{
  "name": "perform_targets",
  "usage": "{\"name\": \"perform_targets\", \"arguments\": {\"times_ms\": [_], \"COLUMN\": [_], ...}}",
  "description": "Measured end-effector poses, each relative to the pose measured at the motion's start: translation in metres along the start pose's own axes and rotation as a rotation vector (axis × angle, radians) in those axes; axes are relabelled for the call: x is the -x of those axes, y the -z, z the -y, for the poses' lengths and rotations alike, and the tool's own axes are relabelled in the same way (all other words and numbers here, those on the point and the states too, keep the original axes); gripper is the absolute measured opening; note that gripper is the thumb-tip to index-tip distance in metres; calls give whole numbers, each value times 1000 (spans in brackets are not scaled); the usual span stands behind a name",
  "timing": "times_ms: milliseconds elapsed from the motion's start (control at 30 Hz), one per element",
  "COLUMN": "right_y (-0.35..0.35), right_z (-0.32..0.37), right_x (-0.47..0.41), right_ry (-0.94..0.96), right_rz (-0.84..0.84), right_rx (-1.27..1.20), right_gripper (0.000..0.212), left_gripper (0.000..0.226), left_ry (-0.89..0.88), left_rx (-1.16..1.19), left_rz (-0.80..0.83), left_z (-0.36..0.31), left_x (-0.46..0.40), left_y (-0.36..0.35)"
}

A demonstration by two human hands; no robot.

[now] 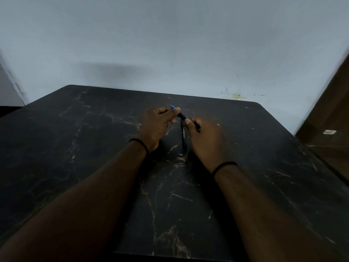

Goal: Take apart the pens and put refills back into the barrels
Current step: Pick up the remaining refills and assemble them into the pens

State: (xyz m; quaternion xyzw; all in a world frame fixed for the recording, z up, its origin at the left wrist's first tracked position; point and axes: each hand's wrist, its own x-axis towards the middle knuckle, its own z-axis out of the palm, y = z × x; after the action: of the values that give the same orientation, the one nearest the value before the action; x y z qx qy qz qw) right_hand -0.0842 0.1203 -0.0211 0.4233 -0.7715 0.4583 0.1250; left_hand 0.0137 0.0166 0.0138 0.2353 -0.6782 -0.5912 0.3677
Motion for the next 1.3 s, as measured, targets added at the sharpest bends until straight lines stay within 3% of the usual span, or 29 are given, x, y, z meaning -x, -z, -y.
{"name": "perform_targets", "arguments": {"times_ms": [67, 133, 267, 400, 567, 800, 1033, 1300], "right_y": [0, 0, 1, 1, 0, -5, -1, 8], "right_z": [2, 2, -1, -1, -3, -4, 3, 15], "right_x": [0, 0, 0, 0, -1, -2, 0, 2], "right_ry": [-3, -29, -62, -7, 20, -42, -91, -354], "right_rz": [-8, 0, -7, 32, 20, 37, 144, 388], "right_rx": [-10, -52, -105, -53, -54, -64, -274, -773], "right_gripper": [35, 12, 23, 15, 19, 39, 27, 28], "left_gripper": [30, 30, 27, 31, 33, 43, 18, 20], "left_ry": [-7, -15, -18, -8, 2, 31, 48, 50], "left_rx": [1, 10, 21, 21, 61, 142, 211, 244], "left_rz": [-2, -9, -17, -6, -26, 1, 64, 110], "left_z": [1, 2, 3, 5, 6, 10, 16, 17], "left_x": [0, -1, -2, -3, -6, -9, -14, -18], "left_y": [0, -1, -1, 0, -1, 0, 7, 15]}}
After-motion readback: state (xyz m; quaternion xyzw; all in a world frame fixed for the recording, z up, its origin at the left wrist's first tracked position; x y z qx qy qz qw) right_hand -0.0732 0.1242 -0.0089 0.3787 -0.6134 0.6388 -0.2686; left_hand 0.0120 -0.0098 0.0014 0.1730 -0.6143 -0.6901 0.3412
